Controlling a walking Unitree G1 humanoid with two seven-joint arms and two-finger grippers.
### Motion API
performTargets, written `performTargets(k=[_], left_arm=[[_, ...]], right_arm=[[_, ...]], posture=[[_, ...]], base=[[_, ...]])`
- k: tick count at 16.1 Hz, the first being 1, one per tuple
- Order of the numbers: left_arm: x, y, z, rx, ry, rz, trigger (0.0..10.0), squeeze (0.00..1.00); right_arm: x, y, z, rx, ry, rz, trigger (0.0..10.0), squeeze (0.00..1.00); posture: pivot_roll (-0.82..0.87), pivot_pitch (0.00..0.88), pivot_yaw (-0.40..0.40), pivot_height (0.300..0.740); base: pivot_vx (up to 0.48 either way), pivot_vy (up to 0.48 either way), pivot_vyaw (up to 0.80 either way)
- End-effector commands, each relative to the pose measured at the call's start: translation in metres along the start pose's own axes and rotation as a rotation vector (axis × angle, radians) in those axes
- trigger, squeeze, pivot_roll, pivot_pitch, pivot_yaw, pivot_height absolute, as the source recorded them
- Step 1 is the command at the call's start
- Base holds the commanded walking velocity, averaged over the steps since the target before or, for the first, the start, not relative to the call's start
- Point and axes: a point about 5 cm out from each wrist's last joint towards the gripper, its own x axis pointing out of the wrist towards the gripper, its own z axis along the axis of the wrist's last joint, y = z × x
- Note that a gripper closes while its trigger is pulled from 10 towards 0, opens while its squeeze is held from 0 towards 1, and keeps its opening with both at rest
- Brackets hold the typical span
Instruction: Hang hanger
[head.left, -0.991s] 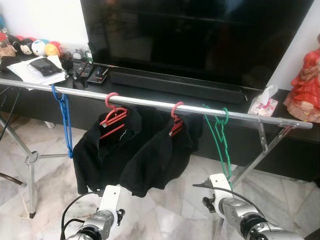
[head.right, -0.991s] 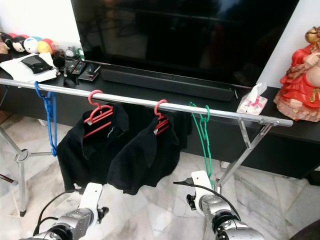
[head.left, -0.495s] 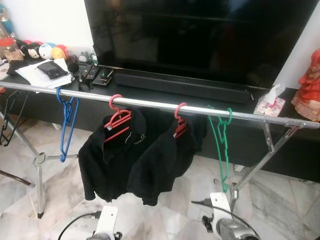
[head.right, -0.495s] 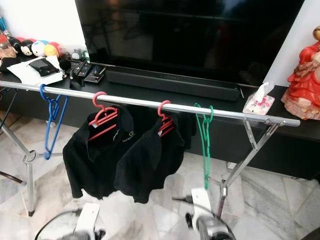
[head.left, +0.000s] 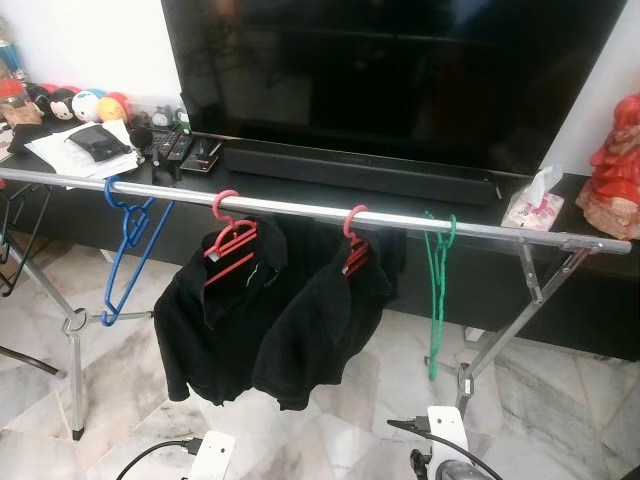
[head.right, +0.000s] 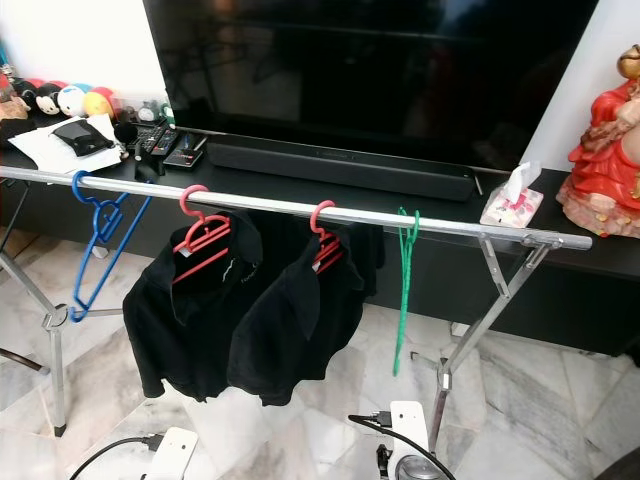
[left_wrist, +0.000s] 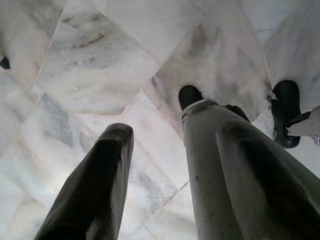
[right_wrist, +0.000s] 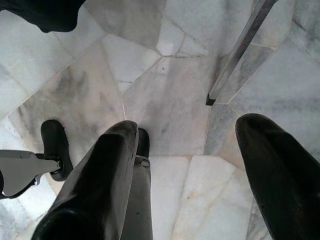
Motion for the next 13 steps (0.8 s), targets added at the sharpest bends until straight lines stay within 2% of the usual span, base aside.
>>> performTargets(k=[1,5,9,13], left_arm=[[0.000,0.002,0.000,0.021,-0.006,0.018,10.0,0.00],[0.001,-0.001,0.011,-0.030,-0.032,0.038,10.0,0.00],[0.001,-0.006,0.008,-0.017,-0.010,0.028,10.0,0.00],[0.000,-0.007,0.000,-0.049,-0.002,0.043,10.0,0.00]], right_arm=[[0.000,0.000,0.005,-0.024,-0.018,0.011,10.0,0.00],[0.000,-0.007,0.010,-0.058,-0.033,0.006,10.0,0.00],[0.000,-0.009,0.003,-0.004,-0.024,-0.019,10.0,0.00],[0.000,-0.010,0.005,-0.052,-0.040,0.020,10.0,0.00]], posture=[[-0.13,0.000,-0.035,0.740],[-0.07,0.000,-0.035,0.740],[-0.06,0.000,-0.050,0.740],[-0.06,0.000,-0.046,0.740]], base=[[0.000,0.000,0.00],[0.000,0.000,0.00],[0.000,0.000,0.00],[0.000,0.000,0.00]])
